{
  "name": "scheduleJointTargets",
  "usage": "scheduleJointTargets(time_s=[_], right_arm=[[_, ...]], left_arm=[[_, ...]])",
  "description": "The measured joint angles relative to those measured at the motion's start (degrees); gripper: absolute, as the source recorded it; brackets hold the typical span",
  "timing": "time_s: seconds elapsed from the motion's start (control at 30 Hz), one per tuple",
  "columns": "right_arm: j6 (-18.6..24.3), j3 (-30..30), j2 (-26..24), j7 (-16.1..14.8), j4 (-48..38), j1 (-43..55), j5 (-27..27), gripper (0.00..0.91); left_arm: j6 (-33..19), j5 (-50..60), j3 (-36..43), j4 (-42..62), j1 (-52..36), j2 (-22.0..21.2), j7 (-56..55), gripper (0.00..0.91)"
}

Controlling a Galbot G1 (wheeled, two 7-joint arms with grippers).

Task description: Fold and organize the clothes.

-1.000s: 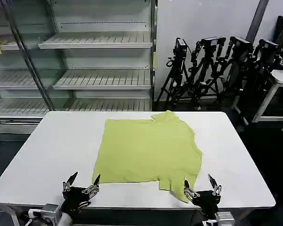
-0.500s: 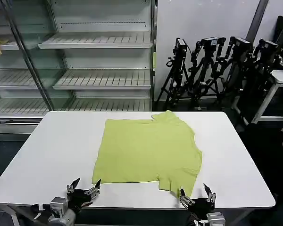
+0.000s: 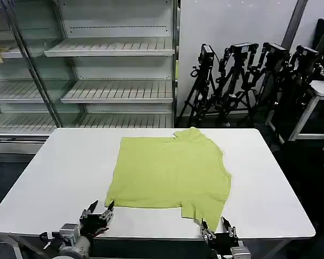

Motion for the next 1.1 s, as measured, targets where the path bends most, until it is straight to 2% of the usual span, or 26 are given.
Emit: scheduleJointTargets(time_s=[0.6,1.1], right_arm=[[3.3,1.06,-1.72,-2.88,4.74,-3.65,-1.66,0.0],[6.75,3.24,-4.19,-3.0,12.71,-8.34,-3.19,0.0]], left_arm=[[0.25,-5.19,-1.45,-1.88,1.49,0.18,2.35,0.02],[0.37,-8.47,-4.21,-11.76,7.92,1.34,1.78,0.02]])
